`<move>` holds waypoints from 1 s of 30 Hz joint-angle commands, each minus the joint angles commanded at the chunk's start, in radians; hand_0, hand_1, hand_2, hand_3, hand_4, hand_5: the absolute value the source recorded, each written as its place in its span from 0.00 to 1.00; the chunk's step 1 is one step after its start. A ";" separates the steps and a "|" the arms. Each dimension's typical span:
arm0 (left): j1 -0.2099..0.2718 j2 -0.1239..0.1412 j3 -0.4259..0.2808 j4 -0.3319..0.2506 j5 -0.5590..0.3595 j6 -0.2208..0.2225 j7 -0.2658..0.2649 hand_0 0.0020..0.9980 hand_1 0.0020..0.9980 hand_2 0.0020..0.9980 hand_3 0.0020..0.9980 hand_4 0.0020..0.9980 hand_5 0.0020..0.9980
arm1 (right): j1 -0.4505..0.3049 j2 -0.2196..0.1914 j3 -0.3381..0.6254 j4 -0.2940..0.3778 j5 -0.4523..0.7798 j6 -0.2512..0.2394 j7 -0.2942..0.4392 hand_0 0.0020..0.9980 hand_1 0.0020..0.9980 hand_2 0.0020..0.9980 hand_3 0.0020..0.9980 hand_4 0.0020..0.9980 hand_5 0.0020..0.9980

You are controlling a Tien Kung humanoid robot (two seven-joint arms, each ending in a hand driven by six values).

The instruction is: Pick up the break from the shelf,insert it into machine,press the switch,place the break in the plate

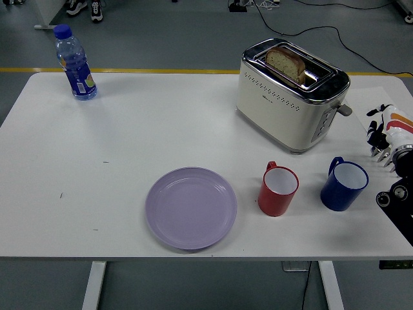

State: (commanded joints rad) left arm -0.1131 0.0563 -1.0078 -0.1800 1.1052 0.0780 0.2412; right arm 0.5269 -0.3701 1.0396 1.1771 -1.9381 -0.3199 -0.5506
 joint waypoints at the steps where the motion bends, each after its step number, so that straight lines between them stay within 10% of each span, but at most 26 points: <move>1: 0.000 0.000 0.000 0.000 0.001 0.000 0.000 0.68 0.69 0.68 0.56 0.28 0.83 | 0.000 -0.001 0.005 0.006 0.008 -0.008 0.004 0.12 0.15 0.29 0.69 0.43 0.00; 5: -0.001 0.001 0.003 0.000 -0.001 -0.001 0.000 0.68 0.69 0.68 0.56 0.28 0.83 | -0.002 -0.010 0.031 0.048 0.026 -0.037 0.029 0.12 0.15 0.29 0.69 0.43 0.00; 6: 0.000 0.001 0.004 0.000 -0.001 -0.001 0.001 0.68 0.69 0.68 0.56 0.28 0.83 | -0.001 -0.011 0.038 0.061 0.030 -0.038 0.038 0.28 0.35 0.49 0.83 0.60 0.27; 11: 0.000 0.001 0.002 0.000 0.003 -0.003 0.003 0.68 0.69 0.68 0.56 0.28 0.83 | 0.010 -0.014 0.047 0.103 0.113 -0.027 0.096 0.28 0.35 0.49 0.83 0.60 0.27; 12: 0.000 0.001 0.002 0.000 0.004 -0.003 0.003 0.69 0.69 0.68 0.56 0.28 0.83 | 0.012 -0.012 0.045 0.110 0.135 -0.025 0.110 0.68 0.70 0.84 0.95 0.69 0.38; 30: -0.002 0.005 0.001 0.000 0.009 -0.006 0.007 0.69 0.69 0.68 0.56 0.28 0.83 | 0.144 0.030 -0.033 0.135 0.270 -0.044 0.205 0.79 0.80 0.91 0.95 0.76 0.38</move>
State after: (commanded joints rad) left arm -0.1156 0.0616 -1.0072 -0.1800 1.1139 0.0721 0.2480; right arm 0.6712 -0.3404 1.0070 1.3123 -1.6686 -0.3641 -0.3455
